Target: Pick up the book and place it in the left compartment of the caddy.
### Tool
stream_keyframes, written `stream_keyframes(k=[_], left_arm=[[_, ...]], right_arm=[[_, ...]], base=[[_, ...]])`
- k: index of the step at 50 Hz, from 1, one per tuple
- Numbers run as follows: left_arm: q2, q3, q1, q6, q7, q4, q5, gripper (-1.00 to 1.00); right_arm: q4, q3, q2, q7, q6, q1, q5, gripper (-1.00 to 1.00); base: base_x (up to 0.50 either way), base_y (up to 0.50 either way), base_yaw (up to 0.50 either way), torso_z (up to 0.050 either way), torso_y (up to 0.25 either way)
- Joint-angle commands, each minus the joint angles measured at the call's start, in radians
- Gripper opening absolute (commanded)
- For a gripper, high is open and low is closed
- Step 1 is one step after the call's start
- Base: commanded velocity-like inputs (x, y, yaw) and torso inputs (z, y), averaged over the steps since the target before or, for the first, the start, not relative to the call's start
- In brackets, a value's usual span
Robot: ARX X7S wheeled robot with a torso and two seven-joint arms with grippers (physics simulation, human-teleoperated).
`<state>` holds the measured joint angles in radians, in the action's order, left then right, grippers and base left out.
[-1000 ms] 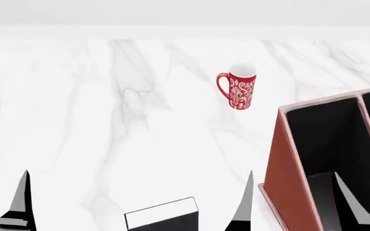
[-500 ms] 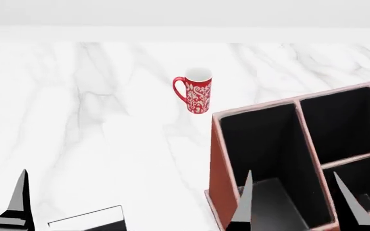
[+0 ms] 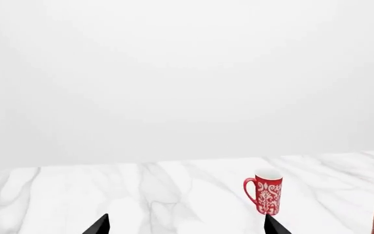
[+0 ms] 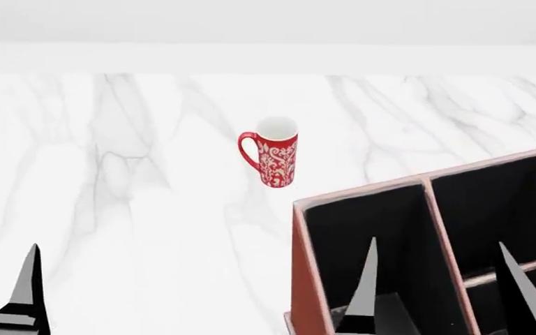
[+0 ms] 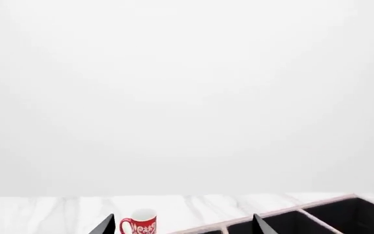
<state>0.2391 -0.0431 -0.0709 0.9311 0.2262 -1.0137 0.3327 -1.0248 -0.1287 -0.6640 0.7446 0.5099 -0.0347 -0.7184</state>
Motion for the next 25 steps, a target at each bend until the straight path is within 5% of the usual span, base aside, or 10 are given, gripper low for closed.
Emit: stream_keyframes(k=[1, 25], left_arm=[[0.095, -0.195, -0.107, 0.091, 0.041, -0.032, 0.198, 1.00], [0.288, -0.193, -0.126, 0.071, 0.316, -0.024, 0.419, 1.00]], right_arm=[[0.020, -0.009, -0.136, 0.028, 0.107, -0.320, -0.436, 1.00], [0.126, -0.071, -0.154, 0.028, 0.173, -0.699, -0.775, 1.00]], base=[[0.00, 0.00, 0.00, 0.000, 0.000], [0.00, 0.00, 0.00, 0.000, 0.000]])
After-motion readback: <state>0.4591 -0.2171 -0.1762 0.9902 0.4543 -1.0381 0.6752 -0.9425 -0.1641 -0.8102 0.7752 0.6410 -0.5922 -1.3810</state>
